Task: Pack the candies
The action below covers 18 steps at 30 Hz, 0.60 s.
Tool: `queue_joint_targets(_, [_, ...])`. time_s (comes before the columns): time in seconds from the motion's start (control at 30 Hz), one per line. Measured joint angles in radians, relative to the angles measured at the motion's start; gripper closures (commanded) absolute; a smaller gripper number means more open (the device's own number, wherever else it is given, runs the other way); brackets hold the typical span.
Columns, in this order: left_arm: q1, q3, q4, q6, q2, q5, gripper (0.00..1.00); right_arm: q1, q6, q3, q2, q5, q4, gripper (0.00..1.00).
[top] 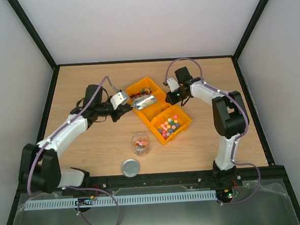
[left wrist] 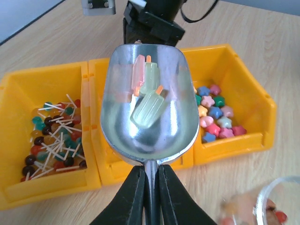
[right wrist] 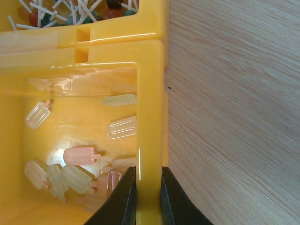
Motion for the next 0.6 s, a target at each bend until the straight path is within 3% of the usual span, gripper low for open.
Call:
queue_joint_targets(0.27, [0.080, 0.000, -0.313, 0.222, -0.233, 0.049, 0.98, 0.000, -0.040, 0.038, 0.021, 0.024, -0.048, 0.73])
queue_joint_targets(0.6, [0.091, 0.012, -0.727, 0.480, -0.446, 0.015, 0.98, -0.001, -0.062, 0.043, 0.024, 0.017, -0.088, 0.52])
